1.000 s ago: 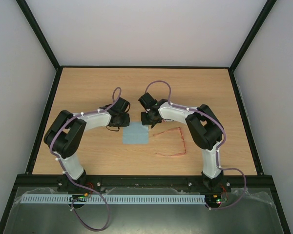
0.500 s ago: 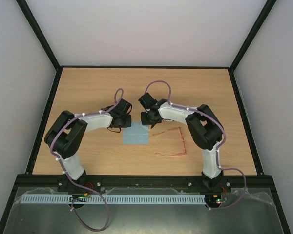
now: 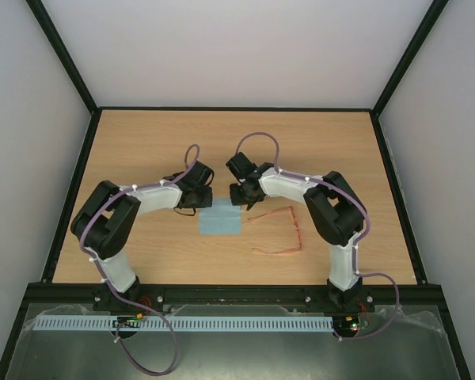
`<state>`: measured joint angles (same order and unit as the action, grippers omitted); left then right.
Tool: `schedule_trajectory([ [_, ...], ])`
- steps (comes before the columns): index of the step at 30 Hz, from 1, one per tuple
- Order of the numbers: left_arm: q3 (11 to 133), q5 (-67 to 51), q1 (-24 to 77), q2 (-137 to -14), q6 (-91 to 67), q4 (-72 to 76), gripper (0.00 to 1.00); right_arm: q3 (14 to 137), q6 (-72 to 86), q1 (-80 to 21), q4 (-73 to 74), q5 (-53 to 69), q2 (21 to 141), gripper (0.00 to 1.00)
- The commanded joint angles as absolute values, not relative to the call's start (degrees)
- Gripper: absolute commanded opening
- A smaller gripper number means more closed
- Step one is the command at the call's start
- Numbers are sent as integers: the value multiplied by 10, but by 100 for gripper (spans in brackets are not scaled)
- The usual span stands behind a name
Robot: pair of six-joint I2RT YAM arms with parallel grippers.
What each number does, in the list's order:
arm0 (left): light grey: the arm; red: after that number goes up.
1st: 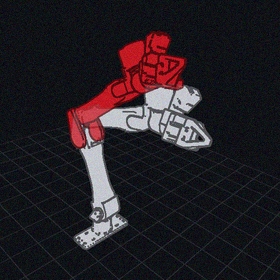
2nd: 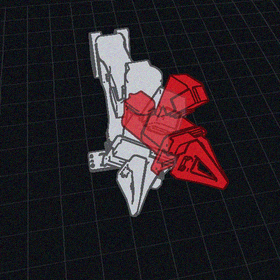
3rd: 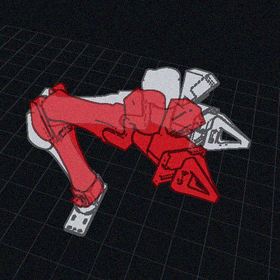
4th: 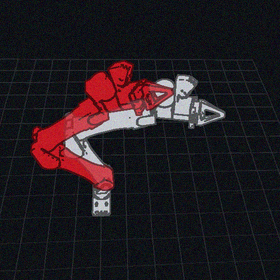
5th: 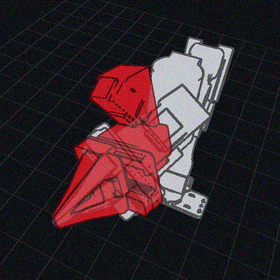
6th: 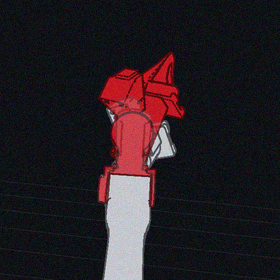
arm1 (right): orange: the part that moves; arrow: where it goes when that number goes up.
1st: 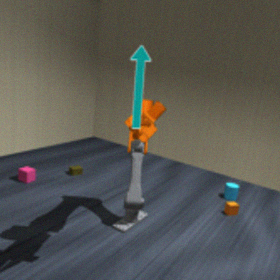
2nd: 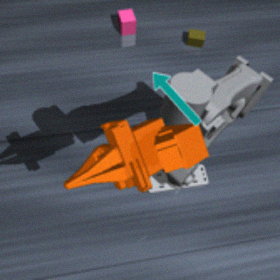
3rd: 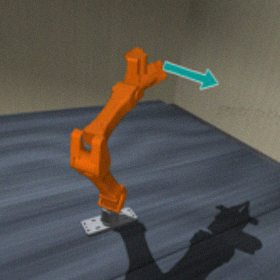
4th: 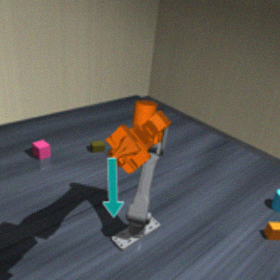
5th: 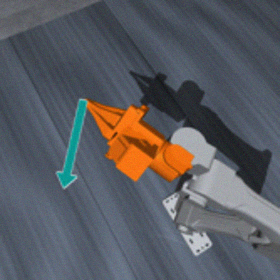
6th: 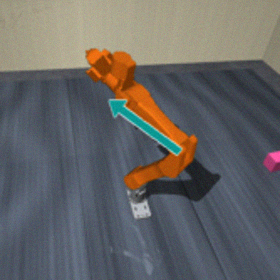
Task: Organize the sunglasses
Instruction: Fold the glasses cleaning cloth at the center of the board.
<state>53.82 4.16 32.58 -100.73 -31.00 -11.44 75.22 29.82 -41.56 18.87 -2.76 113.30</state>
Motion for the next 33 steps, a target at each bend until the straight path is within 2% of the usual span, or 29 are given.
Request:
schedule_trajectory([
  [1, 526, 53, 327, -977, -310, -133, 3, 737, 290, -420, 195, -24, 1098, 1],
  [33, 440, 32, 339, -863, -328, -116, 2, 705, 296, -452, 201, -41, 1051, 1],
])
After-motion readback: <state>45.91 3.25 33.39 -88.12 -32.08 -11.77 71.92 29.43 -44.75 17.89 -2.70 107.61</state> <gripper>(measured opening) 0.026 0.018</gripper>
